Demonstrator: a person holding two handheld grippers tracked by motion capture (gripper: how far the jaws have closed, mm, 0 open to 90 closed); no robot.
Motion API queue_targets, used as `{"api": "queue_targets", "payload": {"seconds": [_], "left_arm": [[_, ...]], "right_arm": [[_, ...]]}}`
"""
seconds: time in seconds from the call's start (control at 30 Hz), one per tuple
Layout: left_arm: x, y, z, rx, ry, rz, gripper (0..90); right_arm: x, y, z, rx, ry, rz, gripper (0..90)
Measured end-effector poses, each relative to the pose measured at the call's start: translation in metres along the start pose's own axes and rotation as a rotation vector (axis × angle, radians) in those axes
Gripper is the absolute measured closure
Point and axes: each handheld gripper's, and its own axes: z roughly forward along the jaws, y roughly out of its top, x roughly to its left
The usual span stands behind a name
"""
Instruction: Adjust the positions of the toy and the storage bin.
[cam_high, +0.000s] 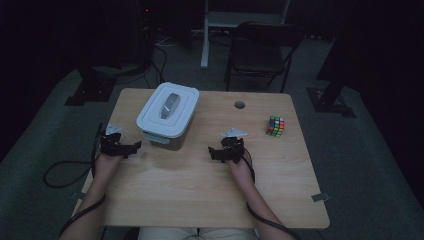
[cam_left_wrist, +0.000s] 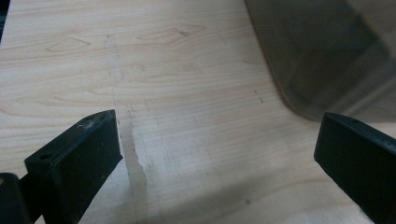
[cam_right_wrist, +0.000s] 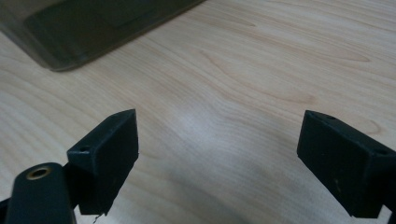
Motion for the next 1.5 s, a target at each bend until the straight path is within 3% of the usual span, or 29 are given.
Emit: {"api": "queue_targets", "payload": {"seconds": [0.27, 0.47, 0.63, 0.77, 0.9, 1.07, 1.2, 1.4, 1.5], "left_arm": [[0.006, 0.01, 0.011, 0.003, 0.027, 0.013, 1.2], [0.014, 0.019, 0.021, -0.002, 0.045, -0.02, 1.2], [0.016, 0.028, 0.025, 0.004, 0.05, 0.001, 1.2], [0.02, 0.033, 0.029, 0.001, 0.064, -0.012, 1.2], [0.019, 0.035, 0.034, 0.007, 0.067, 0.011, 1.2], [0.024, 0.038, 0.042, 0.006, 0.079, -0.024, 1.2], [0.023, 0.041, 0.049, 0.011, 0.085, -0.019, 1.2], [0.022, 0.05, 0.053, 0.001, 0.085, -0.034, 1.2], [0.02, 0.055, 0.055, 0.011, 0.089, -0.009, 1.2]], "right_arm": [[0.0, 0.007, 0.011, 0.01, -0.011, 0.008, 12.6], [0.005, 0.017, 0.021, -0.004, -0.008, 0.017, 13.2], [0.009, 0.028, 0.031, -0.001, -0.024, 0.006, 13.2], [0.011, 0.037, 0.038, -0.01, -0.005, 0.032, 13.3], [0.014, 0.041, 0.041, -0.013, 0.012, 0.047, 13.3], [0.02, 0.05, 0.049, -0.024, -0.001, 0.048, 13.2], [0.018, 0.056, 0.051, -0.045, 0.026, 0.091, 13.2], [0.014, 0.064, 0.052, -0.087, -0.003, 0.142, 12.8], [0.013, 0.068, 0.054, -0.083, -0.025, 0.142, 12.8]]}}
